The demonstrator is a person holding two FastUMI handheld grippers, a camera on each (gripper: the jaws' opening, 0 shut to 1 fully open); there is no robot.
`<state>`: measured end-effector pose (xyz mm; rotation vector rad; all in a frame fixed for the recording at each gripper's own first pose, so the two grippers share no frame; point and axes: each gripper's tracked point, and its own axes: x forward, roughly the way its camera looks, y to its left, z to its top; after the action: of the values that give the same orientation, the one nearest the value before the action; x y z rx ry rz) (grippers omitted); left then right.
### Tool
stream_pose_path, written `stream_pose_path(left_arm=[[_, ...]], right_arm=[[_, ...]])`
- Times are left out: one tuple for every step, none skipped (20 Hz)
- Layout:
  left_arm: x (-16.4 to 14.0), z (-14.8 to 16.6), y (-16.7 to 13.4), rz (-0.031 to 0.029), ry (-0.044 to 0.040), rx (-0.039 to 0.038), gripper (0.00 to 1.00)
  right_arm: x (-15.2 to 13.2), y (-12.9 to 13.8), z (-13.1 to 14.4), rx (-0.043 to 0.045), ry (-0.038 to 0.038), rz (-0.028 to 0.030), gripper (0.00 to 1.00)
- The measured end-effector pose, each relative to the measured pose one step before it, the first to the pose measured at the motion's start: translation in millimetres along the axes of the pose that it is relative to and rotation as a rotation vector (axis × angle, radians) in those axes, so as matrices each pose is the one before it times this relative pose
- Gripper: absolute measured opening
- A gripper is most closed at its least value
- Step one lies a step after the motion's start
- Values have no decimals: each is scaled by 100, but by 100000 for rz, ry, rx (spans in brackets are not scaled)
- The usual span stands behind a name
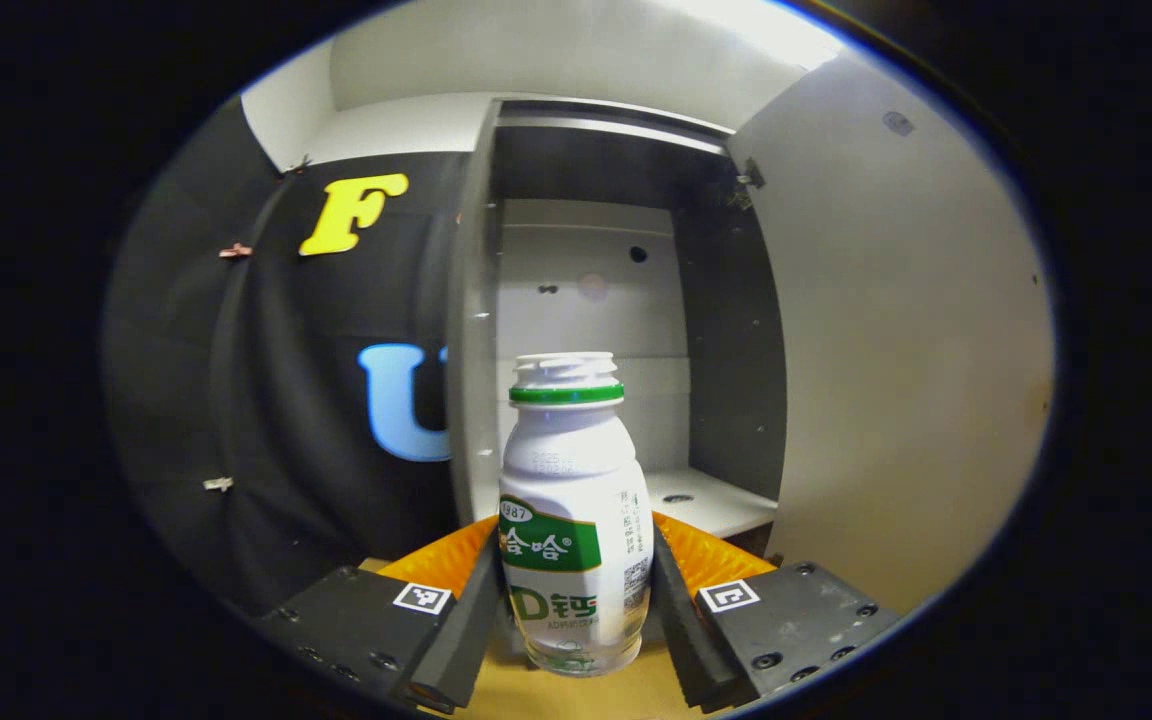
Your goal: Open the cabinet door with the right hand, grasp the bottle in the cabinet with the left hand and place it on the coaster, then close the cabinet door with the right hand.
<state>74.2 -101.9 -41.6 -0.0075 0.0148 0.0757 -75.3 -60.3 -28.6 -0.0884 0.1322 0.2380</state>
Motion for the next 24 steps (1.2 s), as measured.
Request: stream_pose_path(left_arm=[[-1271,-853,1116,3903,340,833,75],[-1169,-1033,1047,3802,797,802,75],[-1055,-1024,804,2677,763,920,75],[-808,-1170,835,2334,828,584,75],[-600,-865,793,1354,29,-72,75],[-557,-828,678,1198,-129,-665,75],[-423,-995,666,331,21,-898,75],[-454,-1306,473,56,330,-508,76],[-215,-1284,356,-381,-53,326,76],[-222,-1555,356,-120,35,724,76],[-216,-1393,246,-363,281,202,77],[-327,-1795,-35,-1073,409,-787,77],[-244,-1485,-132,-1104,607,-1157,77],[-160,-1764,-124,-980,865,-1411,77],[8,-1700,75,-222,875,-1145,77],[600,-1593,220,504,1014,-243,77],[333,-1771,513,1799,739,790,77],[-522,-2103,313,1027,1246,1268,77],[-33,-1518,314,969,1428,1141,77],[25,-1340,253,920,1206,172,77],[5,-1166,15,-3,1083,-836,77],[-162,-884,-102,-190,632,-1148,77],[-99,-611,24,516,201,-781,77],[-161,-503,318,1404,-160,99,78]], right_arm=[[-101,233,-266,-1199,-621,2770,20],[199,348,-162,-988,-1053,2368,20],[426,399,-221,-128,-139,2021,20],[453,617,-514,909,346,2435,21],[508,700,-628,1517,394,2579,21],[695,644,-799,1325,711,1947,21],[683,318,-861,852,1163,759,21],[752,238,-1094,513,1594,461,21],[655,180,-1036,437,1396,130,21],[786,222,-1010,363,1125,190,21],[674,145,-1028,209,1101,-136,21],[703,104,-990,-114,804,-524,21],[740,27,-1153,-620,1382,-727,21],[659,-45,-1184,-936,695,-784,21],[890,-106,-1196,-1360,1074,-962,21],[793,-102,-1293,-1277,1830,-963,21],[636,-159,-1229,253,1111,-716,21],[422,84,-979,1348,561,641,22],[578,-16,-1163,902,1911,-327,21],[437,-300,-1192,-129,2171,-807,21],[541,-394,-822,-546,1405,-1216,21],[391,-92,-483,-209,920,-518,21],[350,213,-457,376,1158,88,21],[274,377,-343,774,854,821,21]])
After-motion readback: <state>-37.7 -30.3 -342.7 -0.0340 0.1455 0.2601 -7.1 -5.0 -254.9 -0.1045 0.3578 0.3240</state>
